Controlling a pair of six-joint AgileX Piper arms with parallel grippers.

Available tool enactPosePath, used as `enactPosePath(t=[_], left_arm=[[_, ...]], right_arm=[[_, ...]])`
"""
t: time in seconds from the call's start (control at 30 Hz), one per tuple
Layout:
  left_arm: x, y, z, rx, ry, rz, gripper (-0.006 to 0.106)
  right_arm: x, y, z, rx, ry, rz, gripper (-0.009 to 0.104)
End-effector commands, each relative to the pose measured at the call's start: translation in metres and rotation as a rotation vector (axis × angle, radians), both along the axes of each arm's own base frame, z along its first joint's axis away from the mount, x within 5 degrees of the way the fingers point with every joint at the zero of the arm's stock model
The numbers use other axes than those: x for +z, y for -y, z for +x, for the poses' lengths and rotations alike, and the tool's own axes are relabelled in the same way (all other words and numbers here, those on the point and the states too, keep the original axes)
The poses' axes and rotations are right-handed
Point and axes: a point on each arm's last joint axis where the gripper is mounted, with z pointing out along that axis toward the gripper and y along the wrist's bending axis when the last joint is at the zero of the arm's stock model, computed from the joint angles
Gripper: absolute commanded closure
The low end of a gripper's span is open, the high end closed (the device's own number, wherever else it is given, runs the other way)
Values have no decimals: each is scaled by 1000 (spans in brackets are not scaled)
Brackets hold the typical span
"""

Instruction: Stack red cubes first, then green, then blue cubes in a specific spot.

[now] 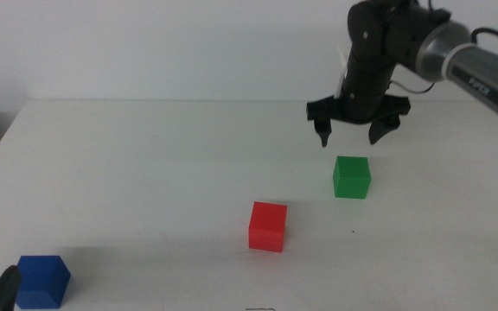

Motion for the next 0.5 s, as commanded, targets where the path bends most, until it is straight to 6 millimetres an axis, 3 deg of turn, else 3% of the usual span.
enactPosePath(t=[0.0, 0.3, 0.47], left_arm=[[9, 0, -1, 0, 97, -13, 11], [9, 0, -1, 0, 97, -13, 11], [9, 0, -1, 0, 97, -13, 11]], right_arm=[[29, 7, -7, -3, 19, -3, 13], [13, 6, -2, -4, -13, -18, 16], [18, 23, 2, -35, -14, 11, 16]])
